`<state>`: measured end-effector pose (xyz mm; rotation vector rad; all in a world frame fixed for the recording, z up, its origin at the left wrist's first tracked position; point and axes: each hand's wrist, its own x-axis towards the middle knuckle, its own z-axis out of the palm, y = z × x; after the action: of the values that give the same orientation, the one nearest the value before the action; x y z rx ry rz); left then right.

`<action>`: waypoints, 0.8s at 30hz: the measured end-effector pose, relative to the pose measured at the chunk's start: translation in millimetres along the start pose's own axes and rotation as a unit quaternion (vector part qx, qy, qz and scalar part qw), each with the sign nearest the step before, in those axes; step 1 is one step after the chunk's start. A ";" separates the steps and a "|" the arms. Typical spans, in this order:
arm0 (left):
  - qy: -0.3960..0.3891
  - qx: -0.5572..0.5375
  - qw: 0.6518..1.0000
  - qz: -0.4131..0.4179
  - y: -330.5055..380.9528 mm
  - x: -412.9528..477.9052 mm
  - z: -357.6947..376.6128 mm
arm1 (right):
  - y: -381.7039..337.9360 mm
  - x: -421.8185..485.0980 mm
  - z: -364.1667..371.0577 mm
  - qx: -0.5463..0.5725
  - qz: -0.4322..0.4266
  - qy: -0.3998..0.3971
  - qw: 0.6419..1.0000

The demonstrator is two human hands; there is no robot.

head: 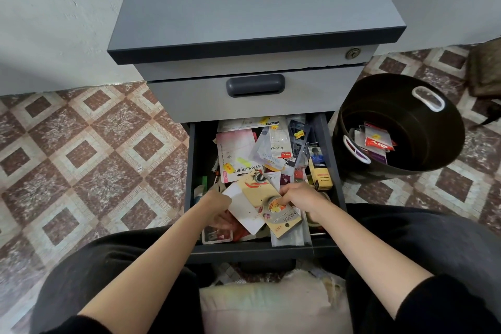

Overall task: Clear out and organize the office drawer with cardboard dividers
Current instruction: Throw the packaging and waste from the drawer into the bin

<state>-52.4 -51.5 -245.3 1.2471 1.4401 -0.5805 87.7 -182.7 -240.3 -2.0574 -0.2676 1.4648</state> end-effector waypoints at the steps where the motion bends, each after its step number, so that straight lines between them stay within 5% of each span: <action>1: 0.011 -0.008 1.000 0.004 -2.1 1.9 2.2 | 0.0 -0.1 -0.1 -0.005 -0.004 -0.005 1.000; 6: 0.062 -0.044 0.995 0.063 -10.9 14.6 14.5 | 0.0 -1.5 -1.3 -0.044 -0.019 -0.034 0.998; 15: 0.031 -0.329 0.939 0.092 -21.1 19.2 18.8 | -0.7 -0.6 0.5 -0.054 -0.055 -0.058 0.995; 24: -0.020 -0.370 0.923 0.106 -22.6 16.4 17.4 | 0.2 0.8 -5.3 -0.127 -0.022 -0.088 0.988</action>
<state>-63.5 -67.9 -271.6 0.7537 1.2828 0.1008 92.8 -184.3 -239.9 -2.1020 -0.5945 1.6581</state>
